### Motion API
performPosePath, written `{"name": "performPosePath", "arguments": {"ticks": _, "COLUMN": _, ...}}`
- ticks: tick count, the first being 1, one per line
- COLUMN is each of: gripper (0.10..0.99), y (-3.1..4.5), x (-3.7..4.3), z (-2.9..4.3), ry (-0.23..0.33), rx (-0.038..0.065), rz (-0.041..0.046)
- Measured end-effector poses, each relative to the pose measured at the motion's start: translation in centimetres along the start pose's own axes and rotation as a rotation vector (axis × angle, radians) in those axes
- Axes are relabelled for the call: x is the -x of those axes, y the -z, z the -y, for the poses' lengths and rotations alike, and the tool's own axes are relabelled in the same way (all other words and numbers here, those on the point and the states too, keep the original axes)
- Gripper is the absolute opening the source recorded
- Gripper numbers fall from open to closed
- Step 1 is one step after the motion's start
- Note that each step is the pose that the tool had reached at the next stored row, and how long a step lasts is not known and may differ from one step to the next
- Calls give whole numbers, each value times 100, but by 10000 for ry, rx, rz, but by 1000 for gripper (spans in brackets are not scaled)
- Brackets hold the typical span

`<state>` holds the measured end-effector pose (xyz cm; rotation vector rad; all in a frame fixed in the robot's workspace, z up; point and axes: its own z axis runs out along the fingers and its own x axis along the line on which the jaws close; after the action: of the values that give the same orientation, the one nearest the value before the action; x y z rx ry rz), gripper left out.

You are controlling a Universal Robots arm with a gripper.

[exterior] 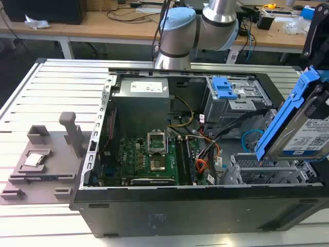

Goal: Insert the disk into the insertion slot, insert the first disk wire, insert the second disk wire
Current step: 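Insert the disk into the insertion slot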

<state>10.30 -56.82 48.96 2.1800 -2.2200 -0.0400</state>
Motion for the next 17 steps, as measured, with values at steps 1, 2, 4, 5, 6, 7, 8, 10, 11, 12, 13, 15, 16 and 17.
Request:
{"name": "performPosePath", "arguments": {"ticks": 1, "gripper": 365, "y": -27, "x": 0, "z": 1, "ry": 0, "rx": 0, "rz": -1}}
{"name": "performPosePath", "arguments": {"ticks": 2, "gripper": 365, "y": -47, "x": 0, "z": 2, "ry": 0, "rx": 0, "rz": -1}}
{"name": "performPosePath", "arguments": {"ticks": 4, "gripper": 365, "y": -84, "x": 1, "z": 3, "ry": 0, "rx": 0, "rz": 0}}
{"name": "performPosePath", "arguments": {"ticks": 5, "gripper": 365, "y": -99, "x": 2, "z": 3, "ry": -1, "rx": 0, "rz": -1}}
{"name": "performPosePath", "arguments": {"ticks": 6, "gripper": 365, "y": -107, "x": 3, "z": 0, "ry": -1, "rx": -1, "rz": -2}}
{"name": "performPosePath", "arguments": {"ticks": 7, "gripper": 365, "y": -118, "x": 4, "z": -7, "ry": -2, "rx": 0, "rz": -1}}
{"name": "performPosePath", "arguments": {"ticks": 8, "gripper": 365, "y": -125, "x": 6, "z": -13, "ry": 0, "rx": 0, "rz": -2}}
{"name": "performPosePath", "arguments": {"ticks": 10, "gripper": 365, "y": -137, "x": 7, "z": -29, "ry": 0, "rx": 0, "rz": 0}}
{"name": "performPosePath", "arguments": {"ticks": 11, "gripper": 365, "y": -148, "x": 10, "z": -39, "ry": 0, "rx": 0, "rz": 0}}
{"name": "performPosePath", "arguments": {"ticks": 12, "gripper": 365, "y": -157, "x": 12, "z": -46, "ry": -1, "rx": 0, "rz": 0}}
{"name": "performPosePath", "arguments": {"ticks": 13, "gripper": 365, "y": -165, "x": 13, "z": -49, "ry": 0, "rx": 0, "rz": 1}}
{"name": "performPosePath", "arguments": {"ticks": 15, "gripper": 365, "y": -193, "x": 20, "z": -58, "ry": 0, "rx": -1, "rz": -1}}
{"name": "performPosePath", "arguments": {"ticks": 16, "gripper": 365, "y": -211, "x": 26, "z": -61, "ry": 0, "rx": 0, "rz": -1}}
{"name": "performPosePath", "arguments": {"ticks": 17, "gripper": 365, "y": -223, "x": 32, "z": -61, "ry": 1, "rx": 0, "rz": -1}}
